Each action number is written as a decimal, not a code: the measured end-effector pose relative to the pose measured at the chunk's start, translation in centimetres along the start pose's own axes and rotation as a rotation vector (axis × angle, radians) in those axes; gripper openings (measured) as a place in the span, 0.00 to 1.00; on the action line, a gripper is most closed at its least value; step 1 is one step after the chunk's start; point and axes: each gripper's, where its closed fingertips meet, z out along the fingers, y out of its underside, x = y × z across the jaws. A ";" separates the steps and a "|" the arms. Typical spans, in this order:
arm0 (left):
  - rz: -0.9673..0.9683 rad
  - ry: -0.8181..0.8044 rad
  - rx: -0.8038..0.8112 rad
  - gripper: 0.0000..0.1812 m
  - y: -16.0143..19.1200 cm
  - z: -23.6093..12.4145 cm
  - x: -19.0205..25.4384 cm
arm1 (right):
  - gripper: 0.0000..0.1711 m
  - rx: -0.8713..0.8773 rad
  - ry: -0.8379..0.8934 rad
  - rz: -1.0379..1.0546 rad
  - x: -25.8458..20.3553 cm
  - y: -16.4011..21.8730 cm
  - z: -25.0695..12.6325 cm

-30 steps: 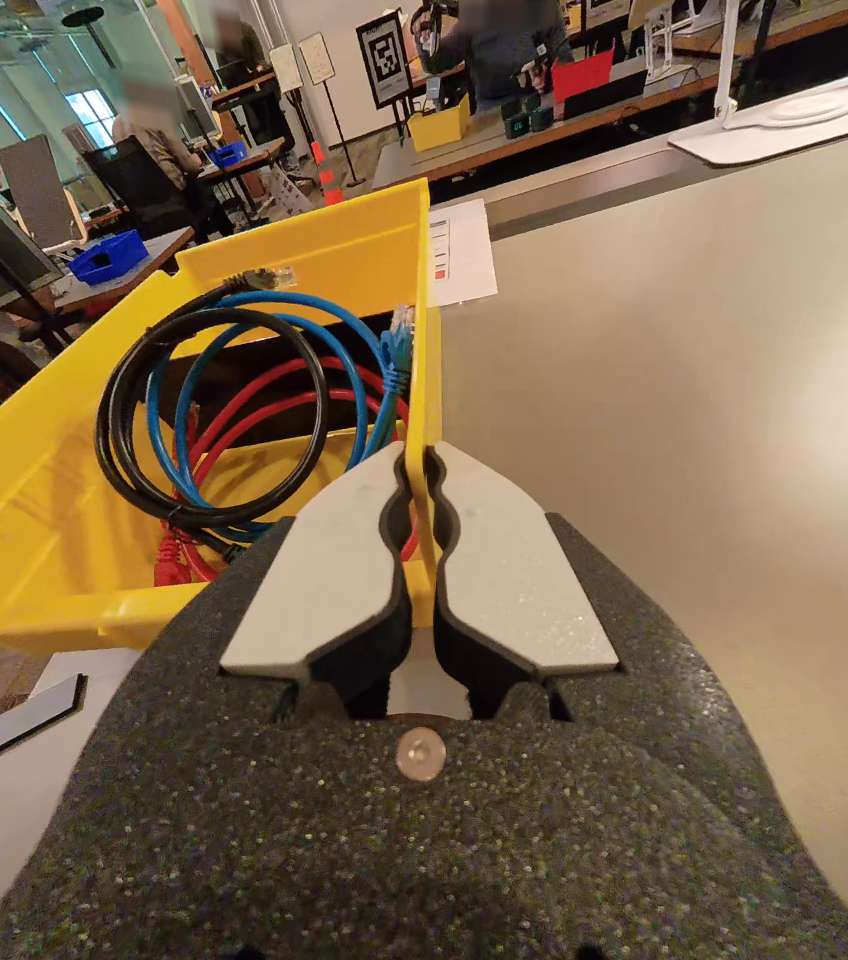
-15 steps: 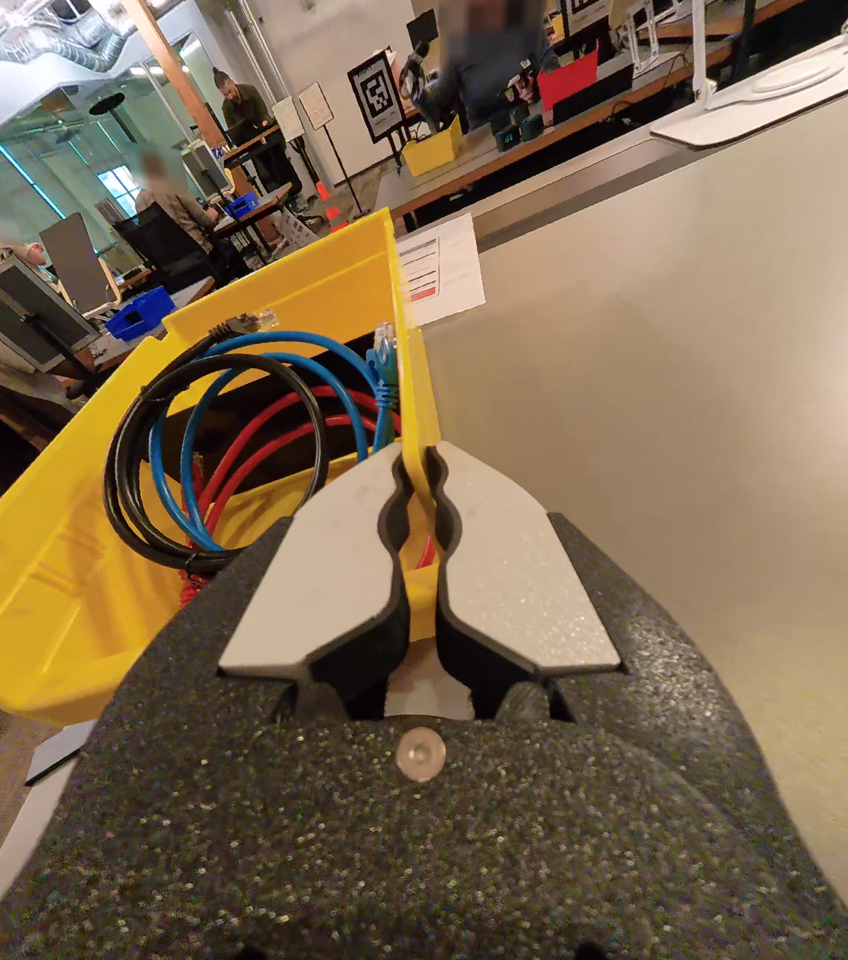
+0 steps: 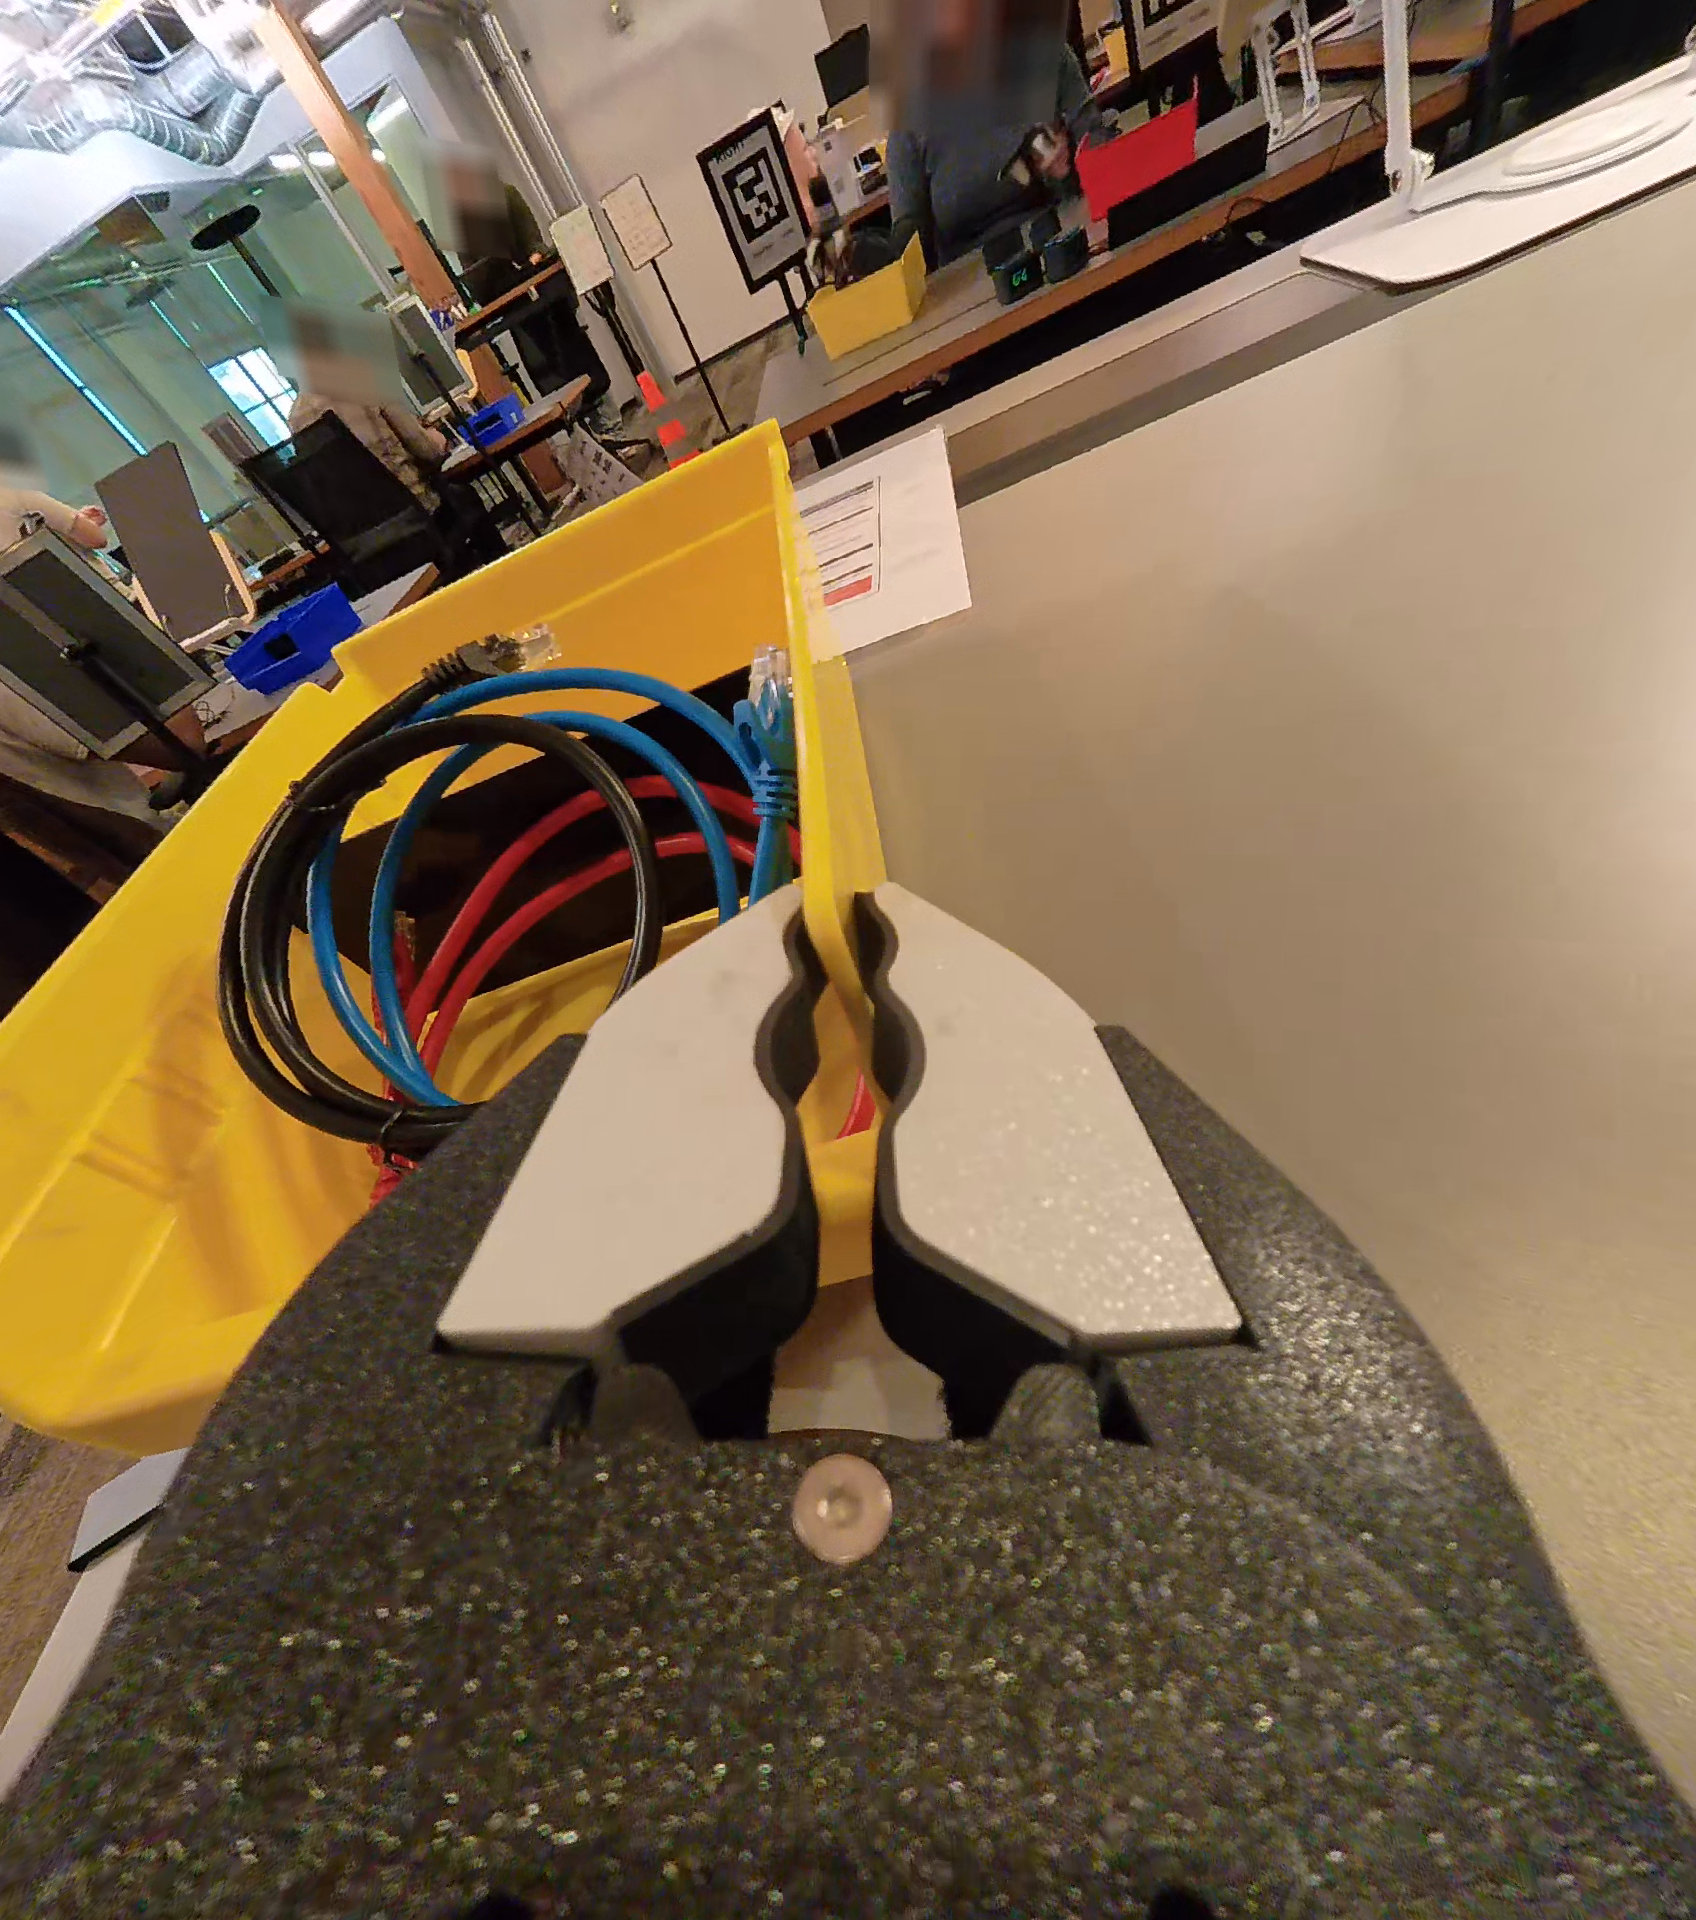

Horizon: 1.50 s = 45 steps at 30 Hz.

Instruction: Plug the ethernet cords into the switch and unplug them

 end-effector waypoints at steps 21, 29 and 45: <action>0.018 0.000 0.007 0.03 0.0 -0.1 0.1 | 0.03 -0.029 0.123 0.020 2.1 -0.3 3.4; 0.013 -0.004 0.009 0.04 0.0 -0.1 0.0 | 0.04 -0.003 0.105 0.030 2.5 -0.1 3.2; -0.144 -0.106 0.214 0.33 -5.9 -3.4 -3.4 | 0.23 0.269 -0.443 -0.051 -6.7 -7.3 -5.5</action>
